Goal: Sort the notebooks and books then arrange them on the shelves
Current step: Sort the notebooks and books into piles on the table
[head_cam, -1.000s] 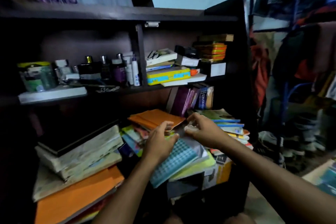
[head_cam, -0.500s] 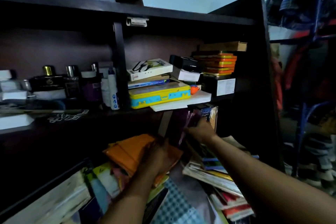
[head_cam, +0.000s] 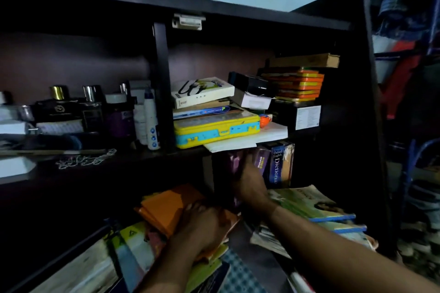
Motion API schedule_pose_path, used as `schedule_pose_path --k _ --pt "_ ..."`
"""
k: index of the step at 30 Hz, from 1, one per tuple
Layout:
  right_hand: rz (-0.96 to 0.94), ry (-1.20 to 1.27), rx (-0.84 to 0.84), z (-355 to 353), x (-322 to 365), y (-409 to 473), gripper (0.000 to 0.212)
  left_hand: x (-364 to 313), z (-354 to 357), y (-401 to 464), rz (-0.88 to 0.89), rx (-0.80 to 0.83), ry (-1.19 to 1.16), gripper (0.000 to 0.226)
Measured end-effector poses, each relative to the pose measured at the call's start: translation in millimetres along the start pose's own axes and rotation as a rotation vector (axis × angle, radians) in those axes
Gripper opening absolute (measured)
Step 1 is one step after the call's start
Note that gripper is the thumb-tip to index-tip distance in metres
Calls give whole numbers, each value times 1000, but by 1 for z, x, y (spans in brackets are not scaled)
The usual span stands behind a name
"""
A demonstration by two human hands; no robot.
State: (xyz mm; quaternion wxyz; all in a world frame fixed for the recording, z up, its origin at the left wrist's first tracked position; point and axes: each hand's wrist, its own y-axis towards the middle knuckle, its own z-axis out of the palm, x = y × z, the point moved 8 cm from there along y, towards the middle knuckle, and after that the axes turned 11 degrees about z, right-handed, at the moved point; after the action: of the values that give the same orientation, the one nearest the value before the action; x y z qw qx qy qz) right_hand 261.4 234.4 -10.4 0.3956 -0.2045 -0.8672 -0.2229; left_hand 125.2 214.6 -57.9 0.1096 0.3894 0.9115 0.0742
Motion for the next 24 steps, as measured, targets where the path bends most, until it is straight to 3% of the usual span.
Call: schedule_pose_path --k 3,6,8,10,12,14,17,21,24 --pt "-278 -162 46 15 33 -35 64 31 -18 -15 -118 -24 -216 66" --pt "-638 -435 -29 25 63 -79 52 54 -39 -53 -312 -196 -536 41" --pt "-820 -461 -149 11 75 -103 43 44 -41 -87 -396 -322 -971 29" --pt "-955 -453 -160 -6 81 -125 35 27 -33 -123 -553 -461 -1502 24" --pt "-1051 -446 -137 -24 80 -150 33 -3 -40 -152 -532 -557 -1890 34" --pt "-1127 -381 -96 -49 73 -188 30 -28 -56 -179 -439 -661 -2085 58" --pt "-1142 -302 -61 -91 50 -241 20 -63 -59 -208 -429 -816 -2103 63" --pt "-971 -235 10 -153 -8 -280 26 -134 -37 -225 -449 -712 -2115 46" --pt "-687 -226 -43 -212 -55 -298 37 -196 -28 -223 -334 -591 -2097 47"
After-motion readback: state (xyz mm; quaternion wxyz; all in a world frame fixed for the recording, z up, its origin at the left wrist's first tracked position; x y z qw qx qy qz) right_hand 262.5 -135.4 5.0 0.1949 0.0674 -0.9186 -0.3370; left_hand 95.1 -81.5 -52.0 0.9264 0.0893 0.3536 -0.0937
